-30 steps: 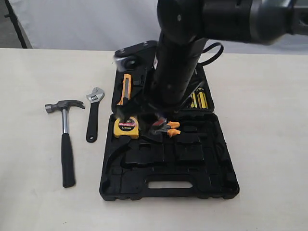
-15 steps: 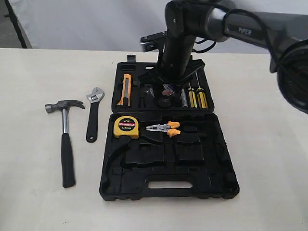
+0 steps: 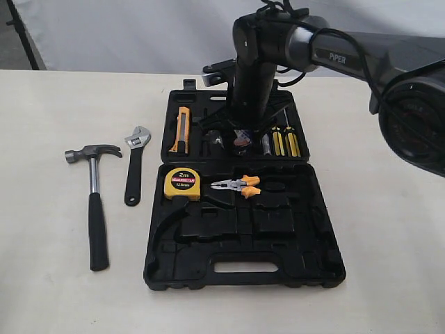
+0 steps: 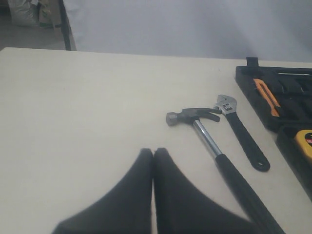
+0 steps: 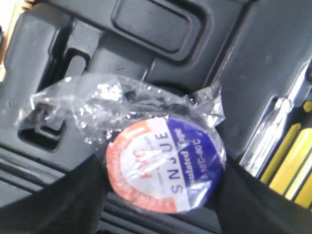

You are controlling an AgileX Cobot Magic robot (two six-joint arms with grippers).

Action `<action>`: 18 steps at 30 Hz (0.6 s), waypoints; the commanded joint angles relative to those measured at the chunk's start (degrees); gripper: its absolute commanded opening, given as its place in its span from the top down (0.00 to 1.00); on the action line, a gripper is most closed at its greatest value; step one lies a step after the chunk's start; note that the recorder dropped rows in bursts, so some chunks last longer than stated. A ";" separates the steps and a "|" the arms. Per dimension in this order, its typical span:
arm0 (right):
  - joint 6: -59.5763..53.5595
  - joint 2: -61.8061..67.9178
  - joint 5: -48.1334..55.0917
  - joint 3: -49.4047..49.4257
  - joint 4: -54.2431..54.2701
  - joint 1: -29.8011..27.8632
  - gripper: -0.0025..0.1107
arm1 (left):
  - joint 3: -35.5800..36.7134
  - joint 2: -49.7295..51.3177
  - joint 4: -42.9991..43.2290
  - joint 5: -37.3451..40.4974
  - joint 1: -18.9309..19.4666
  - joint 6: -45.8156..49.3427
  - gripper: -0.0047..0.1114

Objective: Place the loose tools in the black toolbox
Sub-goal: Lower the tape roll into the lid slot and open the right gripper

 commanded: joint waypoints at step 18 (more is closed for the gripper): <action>0.94 -5.72 1.43 -0.46 -3.76 -0.29 0.69 | 0.53 -0.46 -0.78 -0.97 0.19 -0.59 0.95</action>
